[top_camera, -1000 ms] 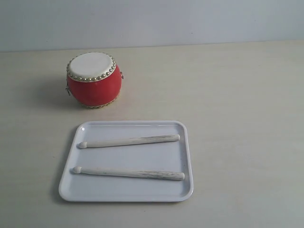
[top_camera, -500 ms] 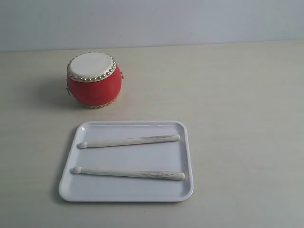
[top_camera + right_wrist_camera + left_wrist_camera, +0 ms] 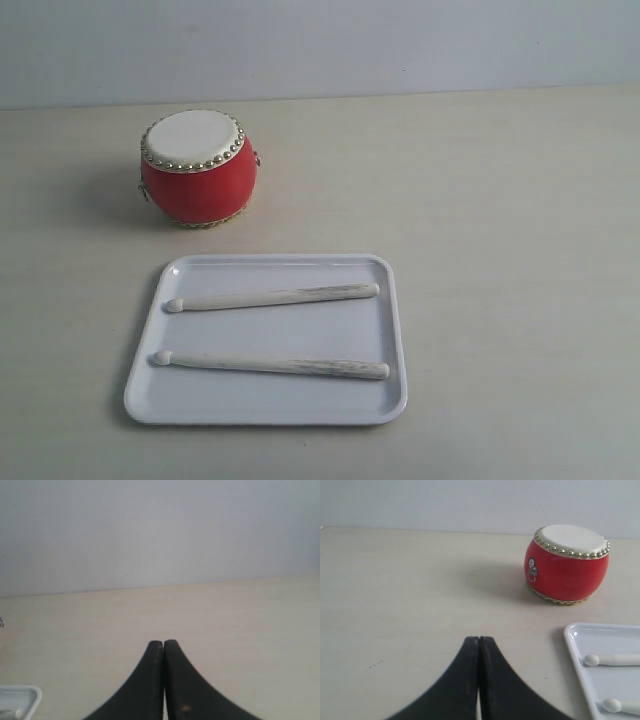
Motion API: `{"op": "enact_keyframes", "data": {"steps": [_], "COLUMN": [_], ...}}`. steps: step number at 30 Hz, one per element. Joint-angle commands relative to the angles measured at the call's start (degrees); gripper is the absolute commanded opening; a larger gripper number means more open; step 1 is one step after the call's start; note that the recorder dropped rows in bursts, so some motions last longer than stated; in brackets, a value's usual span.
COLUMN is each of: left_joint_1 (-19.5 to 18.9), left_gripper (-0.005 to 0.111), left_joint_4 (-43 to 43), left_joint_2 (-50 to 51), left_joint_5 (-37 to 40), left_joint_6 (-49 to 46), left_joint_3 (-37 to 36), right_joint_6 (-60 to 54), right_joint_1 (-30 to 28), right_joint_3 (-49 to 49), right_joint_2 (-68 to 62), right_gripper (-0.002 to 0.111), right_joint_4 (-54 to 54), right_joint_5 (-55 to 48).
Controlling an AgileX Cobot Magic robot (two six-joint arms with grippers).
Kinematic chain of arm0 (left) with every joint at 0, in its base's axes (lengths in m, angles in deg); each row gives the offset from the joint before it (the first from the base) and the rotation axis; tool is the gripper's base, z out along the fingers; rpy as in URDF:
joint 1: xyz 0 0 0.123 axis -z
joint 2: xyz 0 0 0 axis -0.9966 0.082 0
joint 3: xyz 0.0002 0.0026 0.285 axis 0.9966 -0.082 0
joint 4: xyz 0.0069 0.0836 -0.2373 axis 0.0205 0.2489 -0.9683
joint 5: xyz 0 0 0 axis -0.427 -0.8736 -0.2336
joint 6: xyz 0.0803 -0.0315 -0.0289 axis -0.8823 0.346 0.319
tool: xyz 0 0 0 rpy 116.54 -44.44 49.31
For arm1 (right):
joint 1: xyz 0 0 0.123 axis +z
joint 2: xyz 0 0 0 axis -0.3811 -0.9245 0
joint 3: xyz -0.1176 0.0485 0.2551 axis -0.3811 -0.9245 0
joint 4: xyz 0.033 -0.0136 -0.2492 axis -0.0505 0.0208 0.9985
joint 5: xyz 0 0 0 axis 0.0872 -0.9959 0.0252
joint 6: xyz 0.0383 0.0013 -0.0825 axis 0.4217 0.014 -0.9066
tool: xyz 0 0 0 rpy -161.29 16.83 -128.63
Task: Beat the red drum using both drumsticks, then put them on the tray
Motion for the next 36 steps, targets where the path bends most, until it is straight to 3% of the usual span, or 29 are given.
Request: {"op": "enact_keyframes", "data": {"steps": [1,36], "left_joint_1": [0.3,0.3], "left_gripper": [0.000,0.000], "left_joint_4": [0.0,0.0], "left_joint_2": [-0.3,-0.3], "left_joint_5": [-0.2,-0.2], "left_joint_6": [0.1,0.1], "left_joint_3": [-0.2,-0.2], "right_joint_6": [0.1,0.2], "right_joint_1": [-0.4,-0.4], "right_joint_3": [-0.2,-0.2], "right_joint_2": [2.9,3.3], "right_gripper": [0.000,0.000], "right_joint_4": [0.6,-0.1], "right_joint_5": [-5.2,-7.0]}}
